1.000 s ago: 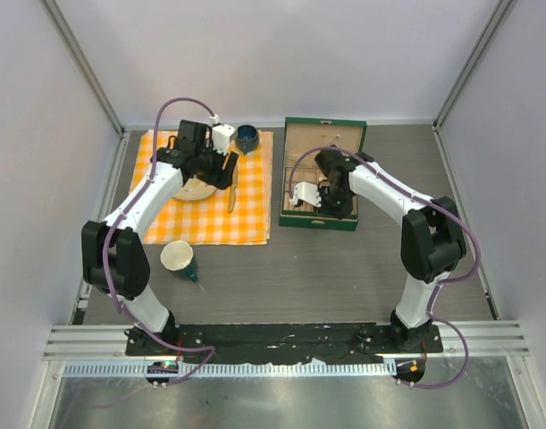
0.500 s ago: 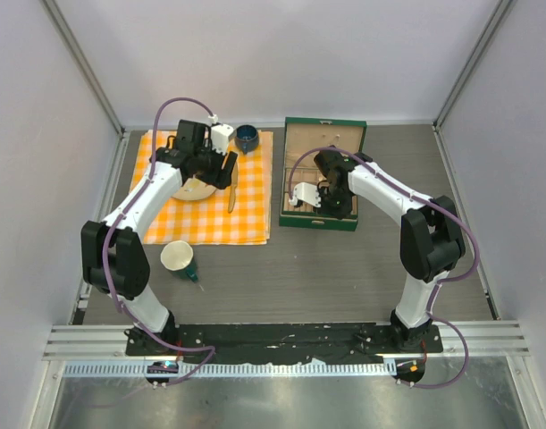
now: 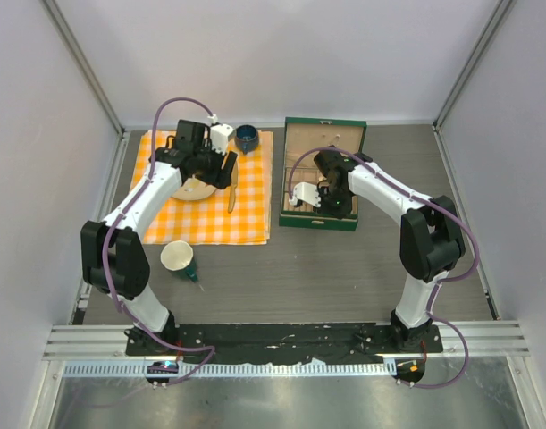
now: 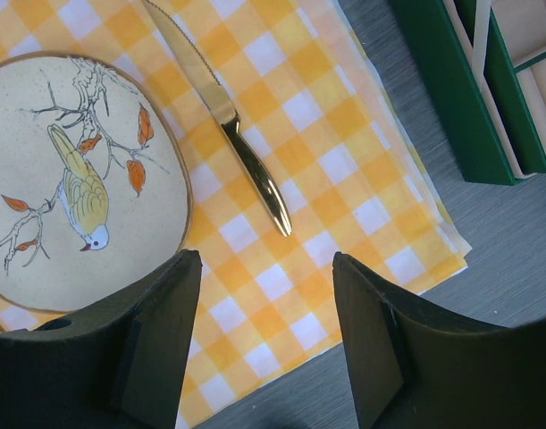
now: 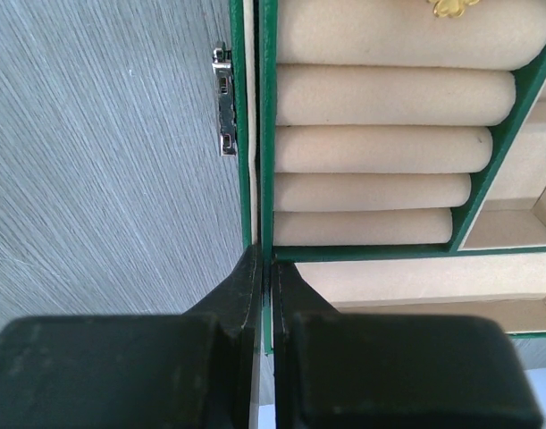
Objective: Organize the mixed jewelry
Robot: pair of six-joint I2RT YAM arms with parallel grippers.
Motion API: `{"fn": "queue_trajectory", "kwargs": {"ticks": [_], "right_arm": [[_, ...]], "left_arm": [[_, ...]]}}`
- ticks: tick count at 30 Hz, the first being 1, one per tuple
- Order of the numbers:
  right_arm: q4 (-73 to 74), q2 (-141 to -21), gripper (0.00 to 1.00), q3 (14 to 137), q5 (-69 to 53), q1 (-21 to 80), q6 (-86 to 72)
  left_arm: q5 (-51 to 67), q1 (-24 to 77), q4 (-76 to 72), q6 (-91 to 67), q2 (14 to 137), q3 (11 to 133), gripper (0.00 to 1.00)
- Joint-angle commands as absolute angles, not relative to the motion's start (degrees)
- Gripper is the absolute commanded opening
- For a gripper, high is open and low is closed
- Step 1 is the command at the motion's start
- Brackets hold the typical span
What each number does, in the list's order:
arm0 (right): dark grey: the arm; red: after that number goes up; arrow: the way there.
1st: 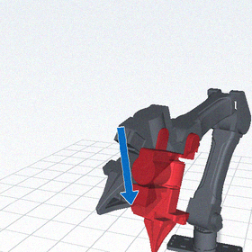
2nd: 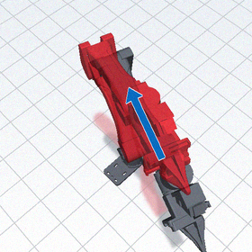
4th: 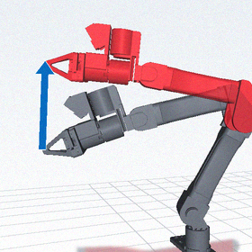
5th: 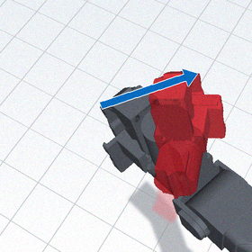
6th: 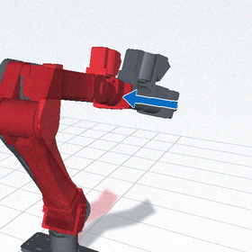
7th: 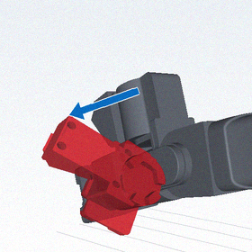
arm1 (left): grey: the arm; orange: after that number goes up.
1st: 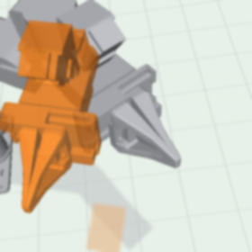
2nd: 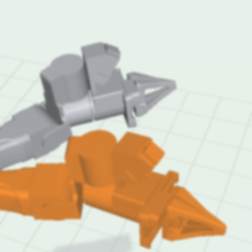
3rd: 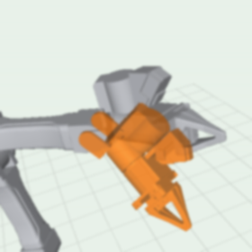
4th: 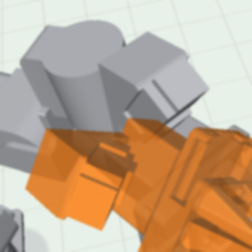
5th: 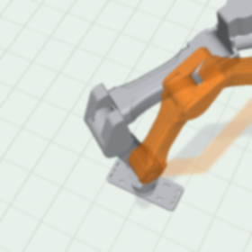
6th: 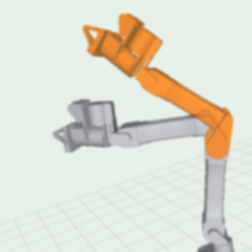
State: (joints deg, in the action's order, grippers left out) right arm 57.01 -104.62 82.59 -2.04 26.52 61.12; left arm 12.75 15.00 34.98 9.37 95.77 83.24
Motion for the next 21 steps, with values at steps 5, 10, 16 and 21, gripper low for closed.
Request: {"fn": "queue_trajectory", "kwargs": {"ticks": [5, 10, 16, 21], "right_arm": [[52.2, -104.8, 0.03, 82.7, -4.3, 26.6, 60.4], [51.9, -104.9, 0.04, 82.8, -5.0, 26.6, 59.9], [51.4, -105.4, 0.04, 82.8, -5.7, 26.6, 59.6], [50.7, -105.7, 0.04, 82.9, -6.0, 26.6, 59.4]], "left_arm": [[13.9, 14.6, 34.5, 9.1, 95.0, 84.4, 0.65], [14.1, 14.6, 34.5, 9.1, 94.9, 84.5, 0.65], [14.1, 14.6, 34.5, 9.1, 95.1, 84.5, 0.65], [14.1, 14.5, 34.5, 9.1, 94.9, 84.3, 0.65]]}}
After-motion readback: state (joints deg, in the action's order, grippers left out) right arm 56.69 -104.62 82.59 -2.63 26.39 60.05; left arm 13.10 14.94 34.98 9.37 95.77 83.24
